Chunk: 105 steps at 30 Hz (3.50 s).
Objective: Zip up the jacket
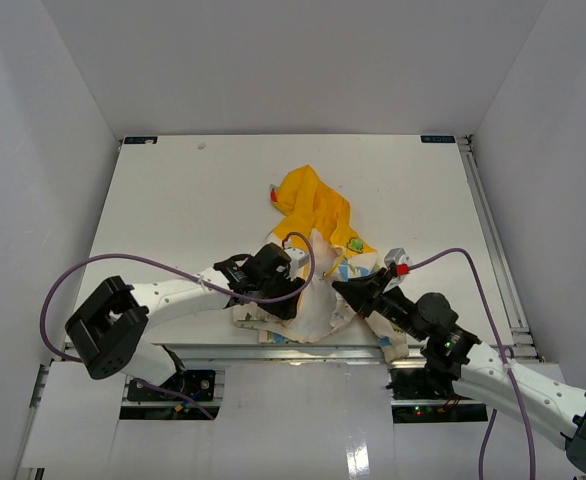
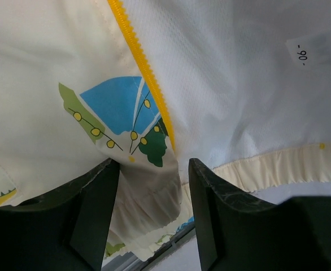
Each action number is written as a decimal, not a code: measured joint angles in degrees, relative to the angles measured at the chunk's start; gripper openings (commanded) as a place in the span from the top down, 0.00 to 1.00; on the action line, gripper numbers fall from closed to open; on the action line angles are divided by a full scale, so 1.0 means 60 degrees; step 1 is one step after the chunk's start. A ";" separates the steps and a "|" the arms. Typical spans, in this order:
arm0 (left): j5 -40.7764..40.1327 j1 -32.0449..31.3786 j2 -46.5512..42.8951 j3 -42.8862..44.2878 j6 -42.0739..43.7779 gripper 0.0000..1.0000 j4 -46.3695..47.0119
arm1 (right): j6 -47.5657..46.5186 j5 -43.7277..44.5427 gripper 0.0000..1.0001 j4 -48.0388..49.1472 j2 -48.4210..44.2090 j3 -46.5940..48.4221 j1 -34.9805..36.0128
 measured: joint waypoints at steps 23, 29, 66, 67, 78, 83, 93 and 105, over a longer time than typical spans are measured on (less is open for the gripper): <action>-0.0383 -0.0357 -0.0168 0.0127 -0.0162 1.00 -0.0382 | -0.0001 0.0002 0.92 -0.0033 -0.0062 -0.0100 0.0000; -0.0516 -0.0296 -0.1848 0.0100 -0.0523 0.96 0.0221 | -0.0001 -0.0033 0.92 -0.0033 0.0073 -0.0100 0.0000; -0.0217 -0.0189 -0.5153 -0.2277 -0.0881 1.00 0.4168 | -0.0027 -0.1670 0.92 0.0543 0.1084 -0.0100 0.0000; -0.0216 -0.0189 -0.5148 -0.2260 -0.0877 1.00 0.4144 | -0.0027 -0.1669 0.92 0.0543 0.1084 -0.0100 0.0000; -0.0163 -0.0189 -0.5732 -0.3154 -0.0868 1.00 0.5717 | -0.0026 -0.2102 0.92 0.0762 0.1354 -0.0100 0.0000; -0.0136 -0.0189 -0.6585 -0.4350 -0.0729 1.00 0.7591 | 0.0007 -0.2548 0.92 0.1077 0.1446 -0.0100 -0.0004; 0.0248 -0.0189 -0.6919 -0.5971 -0.0249 1.00 1.1471 | 0.0438 -0.3581 0.92 0.2016 0.1958 -0.0097 -0.0004; 0.0819 -0.0189 -0.6144 -0.6639 -0.0128 1.00 1.4174 | 0.0771 -0.4182 0.92 0.2632 0.2143 -0.0027 -0.0004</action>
